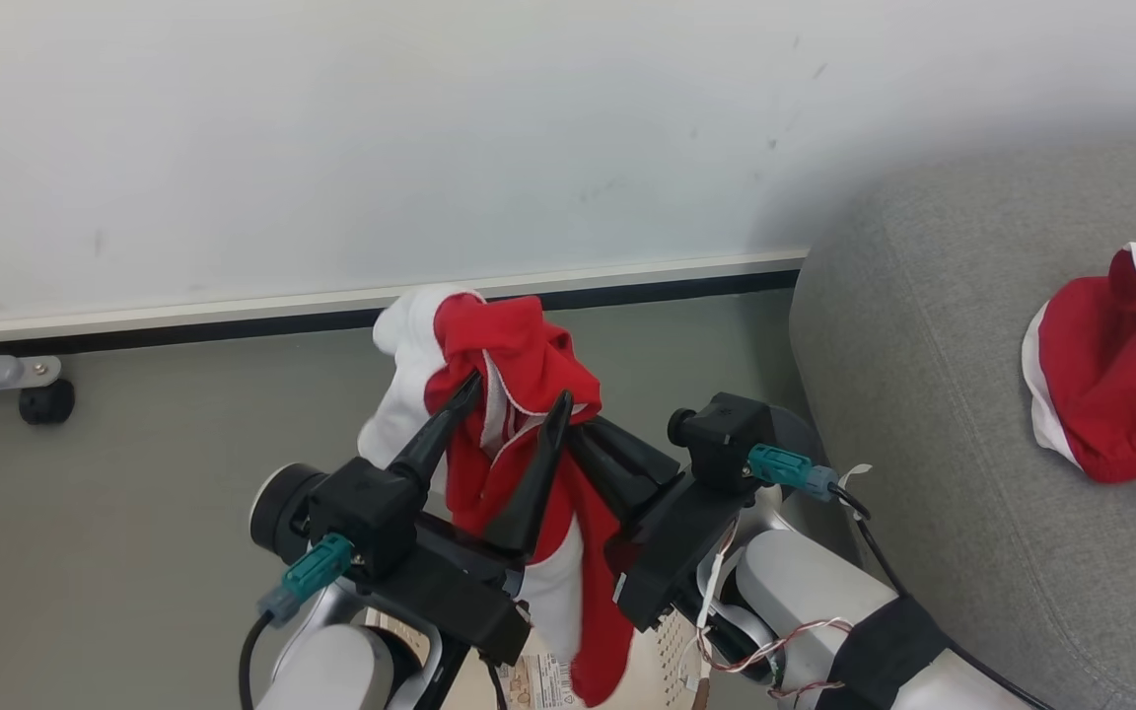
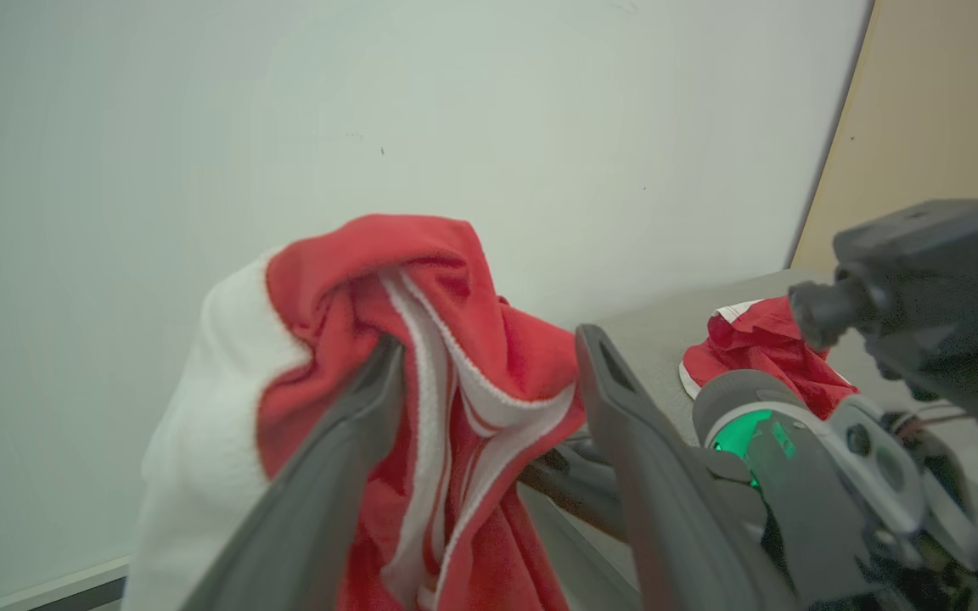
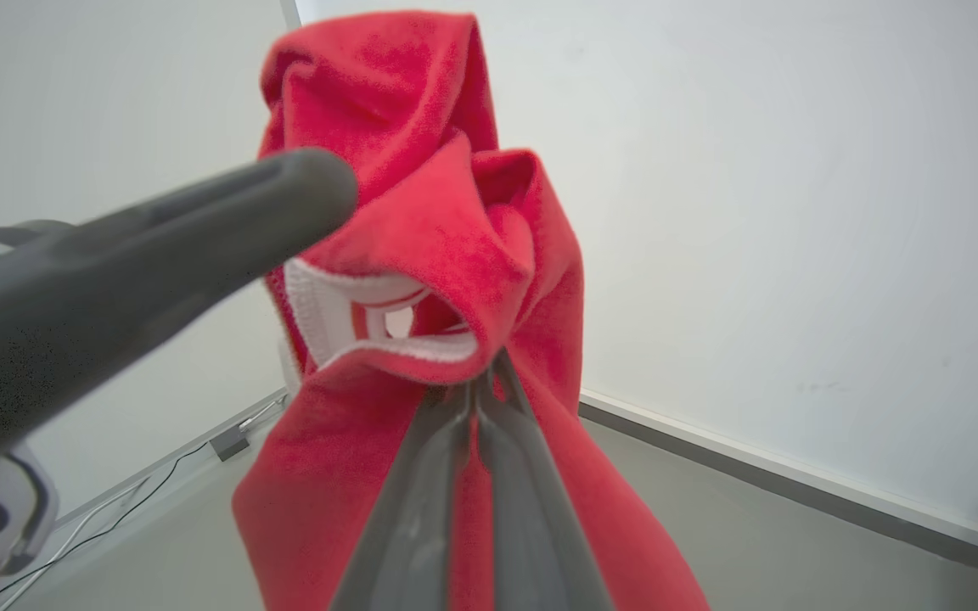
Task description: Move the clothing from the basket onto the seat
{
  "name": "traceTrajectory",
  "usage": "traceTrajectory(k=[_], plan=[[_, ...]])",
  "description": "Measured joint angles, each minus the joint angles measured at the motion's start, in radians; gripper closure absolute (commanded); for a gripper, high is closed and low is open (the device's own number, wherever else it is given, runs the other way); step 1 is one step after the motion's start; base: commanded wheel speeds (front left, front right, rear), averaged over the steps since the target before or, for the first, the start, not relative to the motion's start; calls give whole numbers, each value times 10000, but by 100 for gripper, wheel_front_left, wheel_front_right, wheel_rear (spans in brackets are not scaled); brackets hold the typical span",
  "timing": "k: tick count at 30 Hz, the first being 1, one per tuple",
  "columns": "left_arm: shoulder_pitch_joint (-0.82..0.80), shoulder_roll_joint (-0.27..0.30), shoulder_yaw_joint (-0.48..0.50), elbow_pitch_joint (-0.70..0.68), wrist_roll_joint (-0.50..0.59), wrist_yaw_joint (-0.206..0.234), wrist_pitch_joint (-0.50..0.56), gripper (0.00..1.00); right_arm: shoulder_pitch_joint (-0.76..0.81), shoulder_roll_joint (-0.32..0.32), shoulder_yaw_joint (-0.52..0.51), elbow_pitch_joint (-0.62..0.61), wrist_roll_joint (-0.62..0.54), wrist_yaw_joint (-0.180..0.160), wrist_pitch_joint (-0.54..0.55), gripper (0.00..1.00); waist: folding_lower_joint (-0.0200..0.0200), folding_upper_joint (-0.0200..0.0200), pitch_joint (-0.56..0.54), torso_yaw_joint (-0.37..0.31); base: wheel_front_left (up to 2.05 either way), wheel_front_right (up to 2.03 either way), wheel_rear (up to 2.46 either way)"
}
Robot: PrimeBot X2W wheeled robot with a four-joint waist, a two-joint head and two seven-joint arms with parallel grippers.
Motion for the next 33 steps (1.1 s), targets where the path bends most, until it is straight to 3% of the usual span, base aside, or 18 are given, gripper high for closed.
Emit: traceTrajectory(k=[23, 33], plan=[[1025, 658, -840, -307, 276, -109, 612, 0, -430, -102, -1135, 1131, 132, -253, -520, 100, 0, 0, 68, -566, 0, 0, 0], [1399, 1034, -888, -531, 539, -109, 752, 0, -445, -151, -1482, 1279, 138, -349, -606, 100, 0, 0, 272, -1140, 0, 0, 0]])
